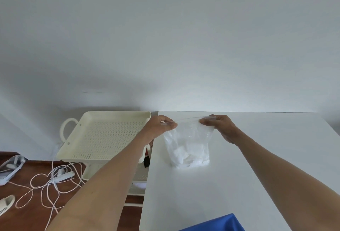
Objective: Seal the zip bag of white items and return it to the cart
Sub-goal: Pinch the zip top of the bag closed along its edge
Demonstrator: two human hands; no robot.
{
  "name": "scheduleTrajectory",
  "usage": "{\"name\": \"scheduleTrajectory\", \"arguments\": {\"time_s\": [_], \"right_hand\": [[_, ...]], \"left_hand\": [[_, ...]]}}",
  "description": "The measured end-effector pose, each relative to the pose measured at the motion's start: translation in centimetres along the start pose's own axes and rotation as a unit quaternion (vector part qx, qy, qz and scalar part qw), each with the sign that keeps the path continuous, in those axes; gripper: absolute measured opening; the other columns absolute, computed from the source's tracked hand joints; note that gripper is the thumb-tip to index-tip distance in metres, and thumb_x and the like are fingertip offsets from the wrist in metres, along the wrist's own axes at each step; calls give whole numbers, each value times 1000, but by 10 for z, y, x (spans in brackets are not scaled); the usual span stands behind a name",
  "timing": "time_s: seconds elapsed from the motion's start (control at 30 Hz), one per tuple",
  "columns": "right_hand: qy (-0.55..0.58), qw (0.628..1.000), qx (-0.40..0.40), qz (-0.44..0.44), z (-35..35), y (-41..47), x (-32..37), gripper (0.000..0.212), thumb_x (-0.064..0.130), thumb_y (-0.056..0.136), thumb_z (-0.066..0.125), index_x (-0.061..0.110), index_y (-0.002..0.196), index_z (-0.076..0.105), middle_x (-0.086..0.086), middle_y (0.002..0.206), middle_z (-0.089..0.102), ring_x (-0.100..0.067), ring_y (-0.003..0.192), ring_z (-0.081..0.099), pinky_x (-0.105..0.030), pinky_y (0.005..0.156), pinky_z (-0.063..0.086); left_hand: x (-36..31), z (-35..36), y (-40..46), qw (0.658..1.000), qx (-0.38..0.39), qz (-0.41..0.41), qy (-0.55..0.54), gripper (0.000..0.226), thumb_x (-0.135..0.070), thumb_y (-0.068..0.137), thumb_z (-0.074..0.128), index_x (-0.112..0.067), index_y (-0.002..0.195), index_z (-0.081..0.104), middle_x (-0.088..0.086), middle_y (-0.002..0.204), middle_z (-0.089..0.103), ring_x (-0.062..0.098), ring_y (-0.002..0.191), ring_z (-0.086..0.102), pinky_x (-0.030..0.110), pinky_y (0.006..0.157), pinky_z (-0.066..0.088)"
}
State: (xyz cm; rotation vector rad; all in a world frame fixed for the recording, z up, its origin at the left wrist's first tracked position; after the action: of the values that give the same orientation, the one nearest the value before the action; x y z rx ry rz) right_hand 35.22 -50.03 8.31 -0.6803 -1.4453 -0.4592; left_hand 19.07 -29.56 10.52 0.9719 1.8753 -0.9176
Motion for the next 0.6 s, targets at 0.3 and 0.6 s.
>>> {"name": "scheduleTrajectory", "arguments": {"time_s": [0.3, 0.6], "right_hand": [[-36, 998, 49, 23, 10, 6, 5, 28, 24, 86, 83, 10, 110, 82, -3, 114, 80, -14, 110, 74, -22, 90, 51], [-38, 999, 21, -5, 8, 12, 3, 22, 21, 86, 82, 7, 103, 84, -3, 106, 78, -17, 109, 71, -27, 99, 50]], "left_hand": [[-3, 1, 9, 998, -21, 1, 63, 24, -34, 88, 75, -18, 105, 72, -7, 111, 74, 16, 118, 63, 45, 112, 41], [-8, 2, 9, 996, 0, -9, 90, 24, -51, 77, 78, -34, 94, 74, -9, 109, 74, 17, 121, 58, 41, 113, 39]]}}
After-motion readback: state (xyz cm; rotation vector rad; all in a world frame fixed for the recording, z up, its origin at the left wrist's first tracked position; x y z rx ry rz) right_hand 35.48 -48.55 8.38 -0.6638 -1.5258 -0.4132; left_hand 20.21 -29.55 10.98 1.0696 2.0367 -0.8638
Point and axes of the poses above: each hand's wrist, its own y-axis towards the middle knuckle, its own z-axis out of the palm, x = y × z, the point moved 8 cm from there along y, towards the middle knuckle
